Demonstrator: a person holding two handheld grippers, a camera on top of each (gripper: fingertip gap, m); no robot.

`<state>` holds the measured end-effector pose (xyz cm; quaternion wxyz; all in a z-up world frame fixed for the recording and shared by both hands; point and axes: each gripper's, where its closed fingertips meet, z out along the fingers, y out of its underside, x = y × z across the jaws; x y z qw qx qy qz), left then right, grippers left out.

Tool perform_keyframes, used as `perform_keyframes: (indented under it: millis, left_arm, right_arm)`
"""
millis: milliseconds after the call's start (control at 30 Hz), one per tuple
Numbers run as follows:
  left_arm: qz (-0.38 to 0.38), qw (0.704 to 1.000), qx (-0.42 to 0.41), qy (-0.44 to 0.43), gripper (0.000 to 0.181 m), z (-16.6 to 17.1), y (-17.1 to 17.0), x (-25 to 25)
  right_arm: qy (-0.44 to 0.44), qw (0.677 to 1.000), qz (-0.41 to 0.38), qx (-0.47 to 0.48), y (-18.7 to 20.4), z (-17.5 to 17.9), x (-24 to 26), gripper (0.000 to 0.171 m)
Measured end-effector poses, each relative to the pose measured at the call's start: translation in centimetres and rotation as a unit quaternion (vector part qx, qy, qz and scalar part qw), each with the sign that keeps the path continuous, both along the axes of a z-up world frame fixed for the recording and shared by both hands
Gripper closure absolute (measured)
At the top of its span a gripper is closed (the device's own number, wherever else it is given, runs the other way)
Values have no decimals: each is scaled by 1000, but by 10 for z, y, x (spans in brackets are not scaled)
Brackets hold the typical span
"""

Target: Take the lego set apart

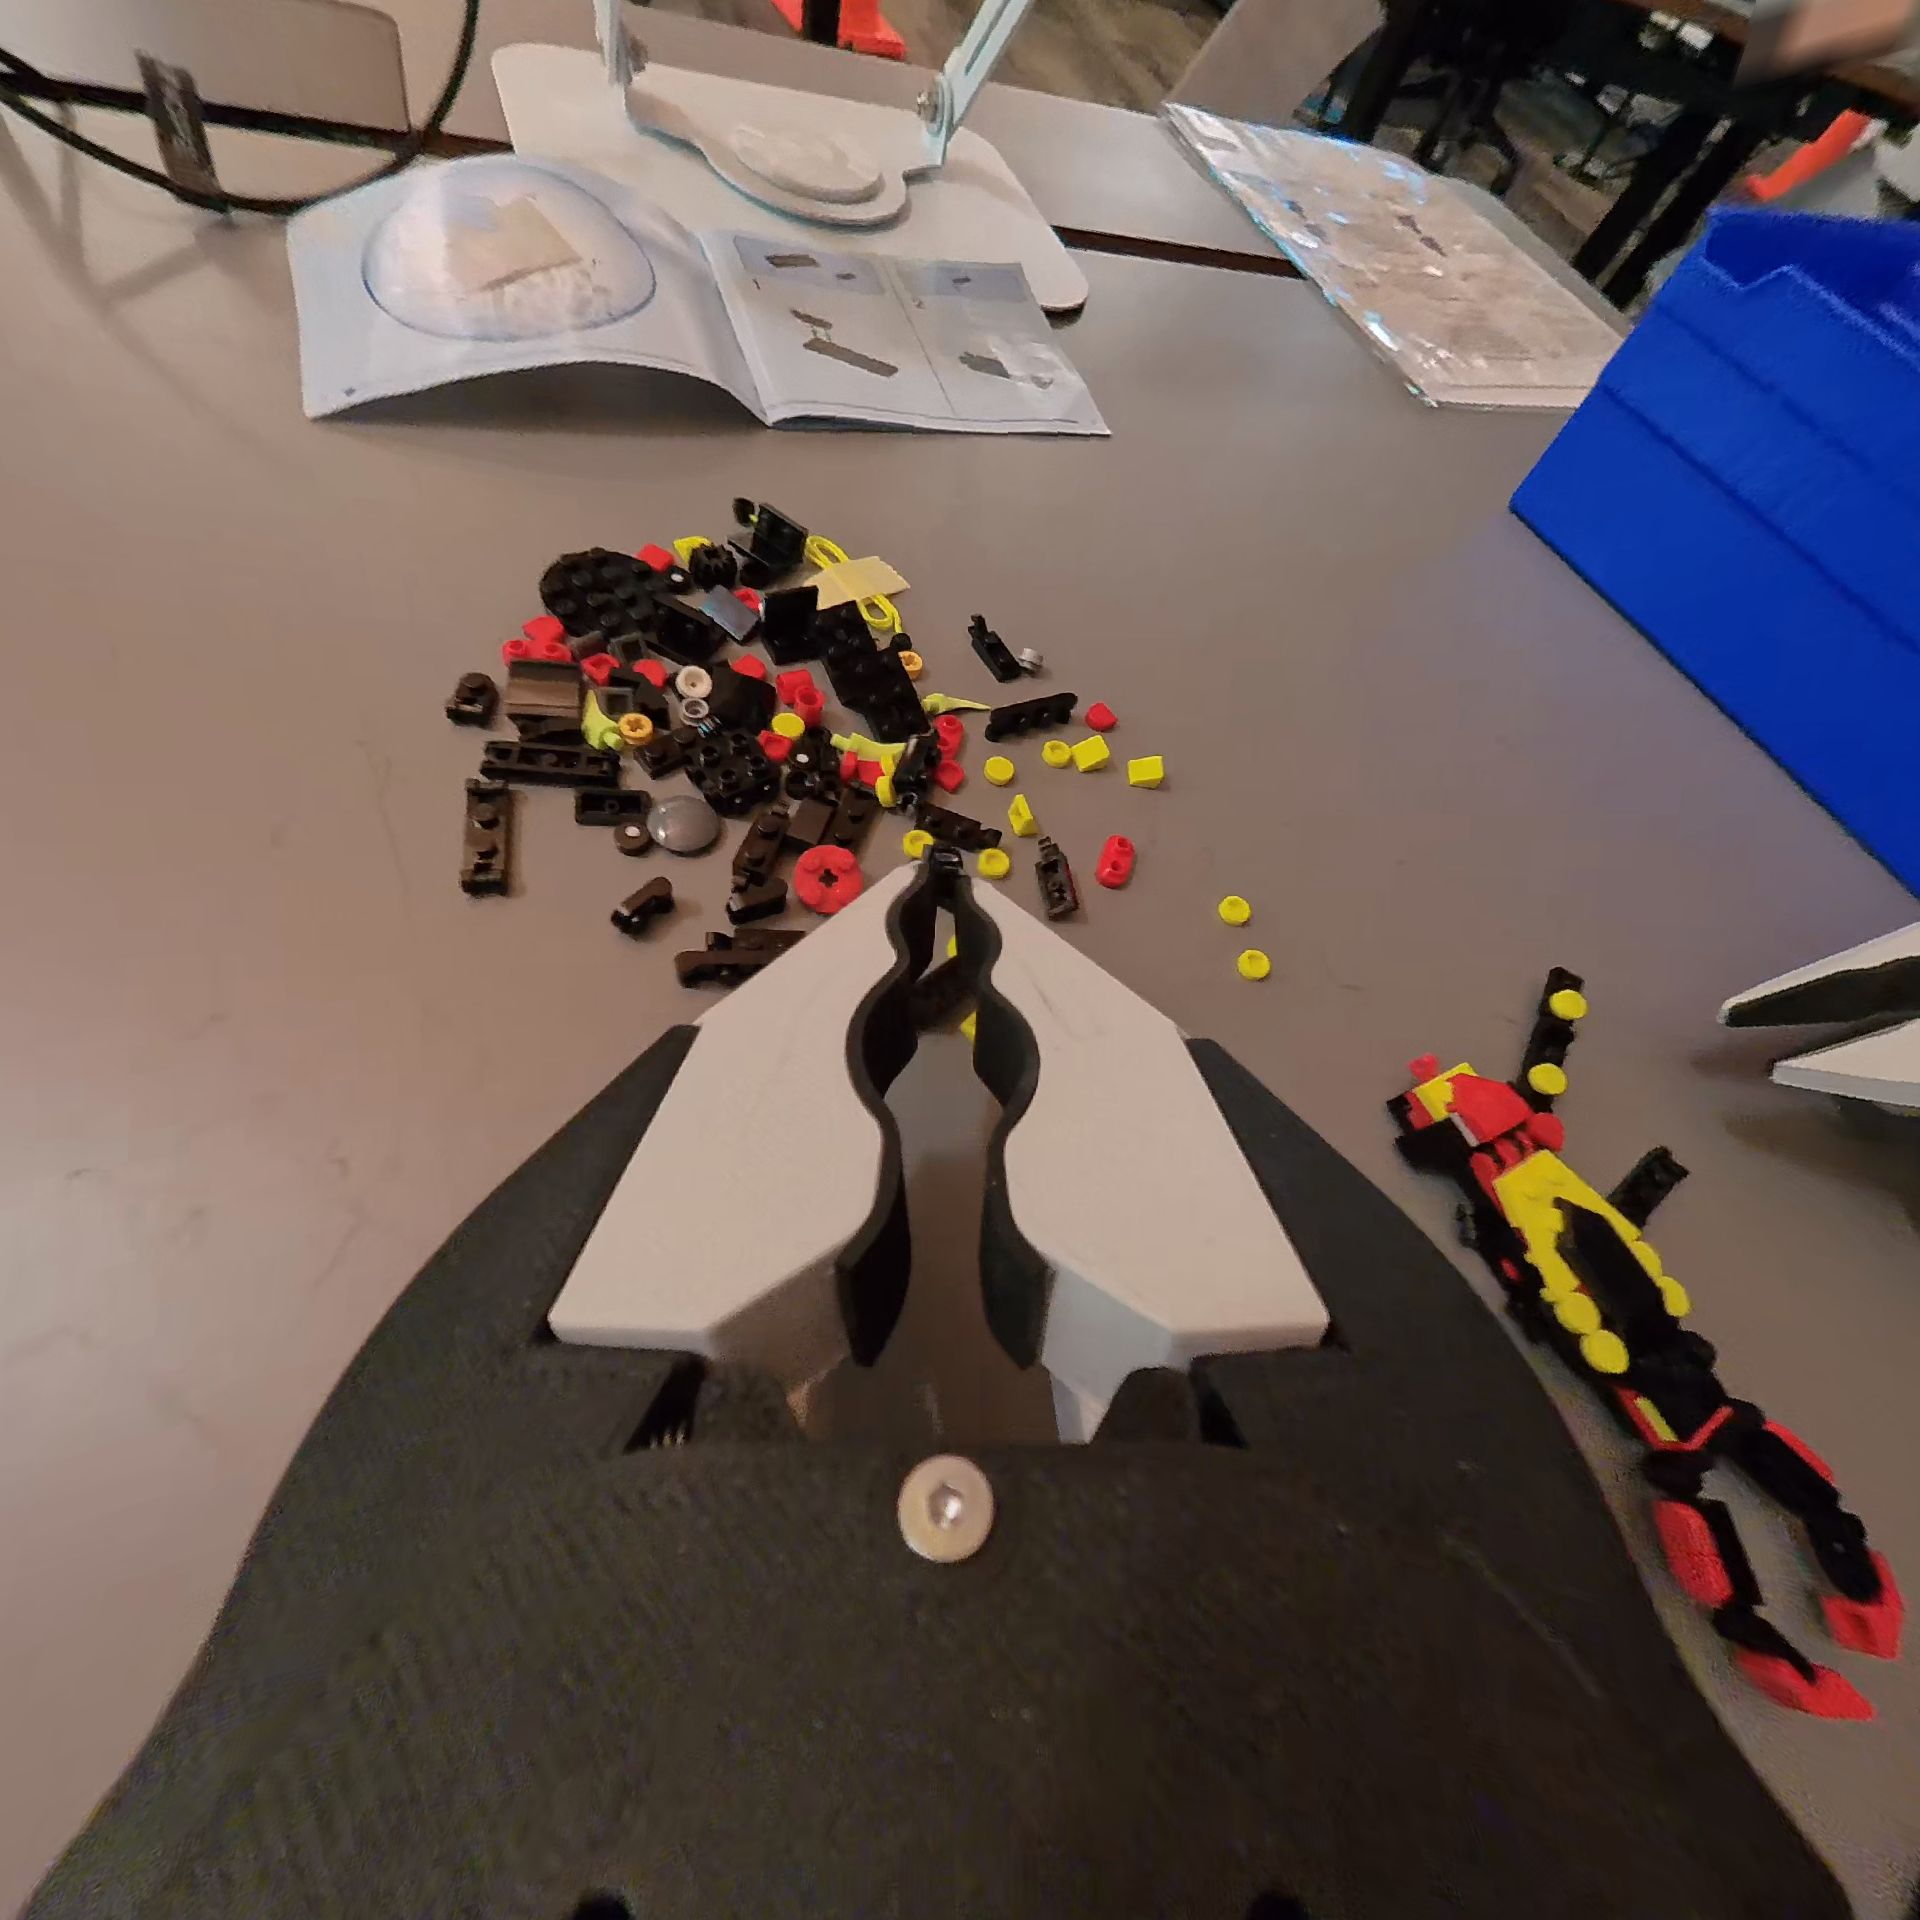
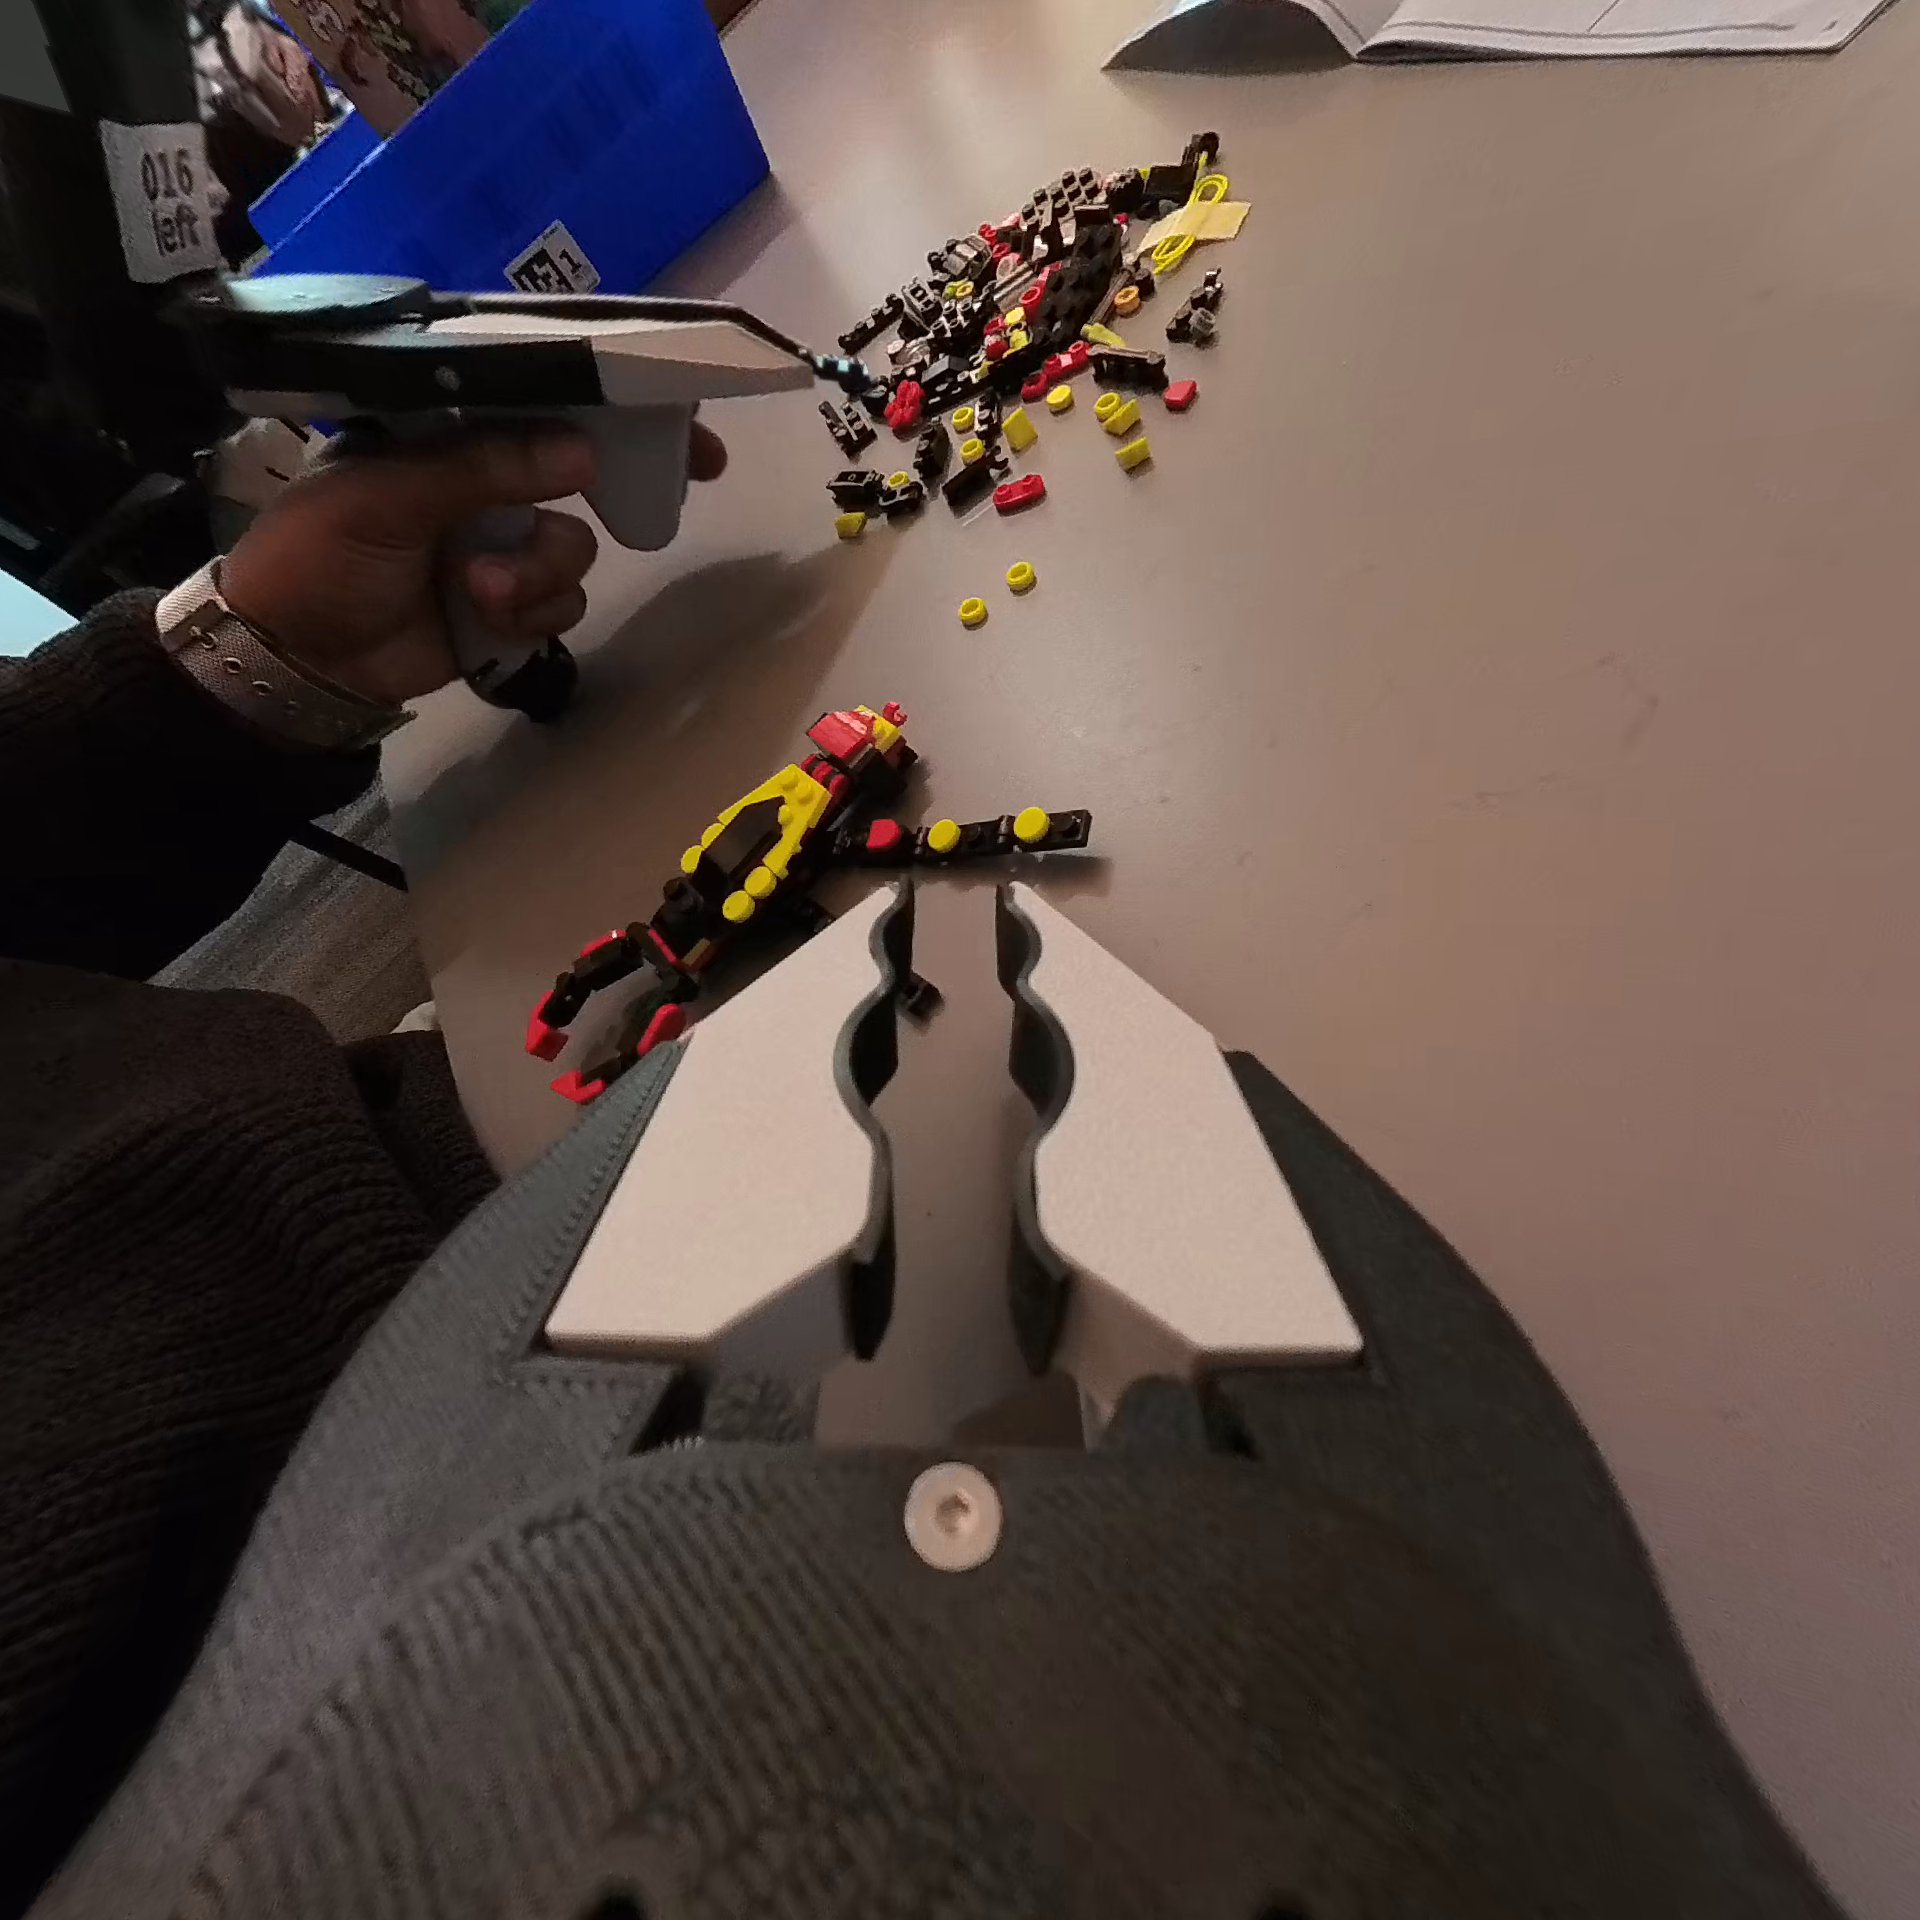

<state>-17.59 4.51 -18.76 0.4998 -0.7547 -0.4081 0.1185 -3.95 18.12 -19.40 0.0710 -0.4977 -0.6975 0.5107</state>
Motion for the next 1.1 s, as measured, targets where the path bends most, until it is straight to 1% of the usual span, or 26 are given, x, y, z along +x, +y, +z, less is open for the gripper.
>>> perform_keyframes:
  millis: [67, 233, 333, 567, 733, 800, 833, 867, 900, 933, 967, 1033, 1100]
  left_arm:
    - [3, 1000, -7, 7, 181, 0, -3, -2]
    - [8, 1000, 7, -9, 180, -1, -6, -5]
    - [9, 1000, 7, -18, 176, -3, -7, -5]
    - [9, 1000, 6, -17, 175, -3, -7, -5]
    - [11, 1000, 11, -16, 169, -2, -8, -6]
    - [3, 1000, 16, -11, 157, 0, -6, -4]
    - [-4, 1000, 22, -2, 143, 4, -4, -3]
    - [-7, 999, 29, 13, 123, 9, -3, -2]
    - [-6, 999, 27, 28, 108, 13, -3, -2]
    - [-9, 999, 18, 40, 100, 16, -3, -2]
    - [-14, 999, 8, 48, 93, 17, -3, -1]
    - [-18, 998, -9, 61, 91, 17, -3, 0]
    - [-18, 998, -15, 58, 85, 13, -4, 1]
  right_arm:
    - [-1, 1000, 0, 0, 0, -1, 0, 156]
    - [-4, 1000, 2, -1, -1, -2, 0, 156]
    - [-3, 1000, 2, -1, -1, -1, 0, 156]
    - [-4, 1000, 2, -4, -1, -1, 0, 156]
    - [-4, 1000, 1, -4, -1, 0, 0, 156]
    - [-4, 1000, 1, -5, -1, 0, 0, 156]
    - [-4, 1000, 1, -4, -1, 0, 0, 156]
    - [-3, 1000, 1, -4, -1, 0, 0, 156]
    - [-3, 1000, 1, -4, -1, 0, 0, 156]
    - [-3, 1000, 0, -4, 0, 0, 0, 156]
    - [-3, 1000, 0, -5, 0, 0, 0, 156]
    - [-3, 1000, 0, -6, 0, 0, 0, 156]
    - [-2, 1000, 0, -9, -1, 2, 0, 156]
